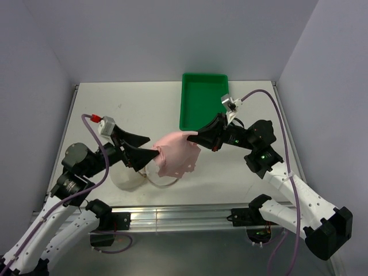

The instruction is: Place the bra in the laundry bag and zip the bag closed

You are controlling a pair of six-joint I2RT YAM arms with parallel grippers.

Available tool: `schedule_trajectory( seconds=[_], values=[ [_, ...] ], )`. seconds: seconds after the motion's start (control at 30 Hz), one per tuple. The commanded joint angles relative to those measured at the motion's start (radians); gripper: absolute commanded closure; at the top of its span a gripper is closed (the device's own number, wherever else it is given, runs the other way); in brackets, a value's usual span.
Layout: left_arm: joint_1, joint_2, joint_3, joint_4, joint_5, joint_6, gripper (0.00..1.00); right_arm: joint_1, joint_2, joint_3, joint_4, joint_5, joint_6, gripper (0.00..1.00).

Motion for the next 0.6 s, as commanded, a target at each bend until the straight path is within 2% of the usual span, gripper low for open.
schedule_trajectory(
  seconds=[0.0,0.17,0.43,0.53,0.57],
  values=[
    [-0.005,0.026,-0.015,0.168,0.145,0.010,0.01,-0.005,0.014,-0.003,0.080,-0.037,0.043,1.00],
    [-0.005,0.075,-0.035,0.235,0.279,-0.038,0.01,-0.007,0.026,-0.005,0.052,-0.005,0.031,1.00],
    [-0.007,0.056,-0.043,0.232,0.291,-0.058,0.01,-0.007,0.038,-0.006,0.049,0.050,0.048,1.00],
    [-0.005,0.087,-0.053,0.266,0.320,-0.084,0.07,-0.005,0.040,-0.021,0.121,0.061,0.098,1.00],
    [-0.005,0.093,-0.066,0.304,0.330,-0.104,0.14,-0.005,0.040,-0.024,0.129,0.072,0.109,1.00]
  ],
)
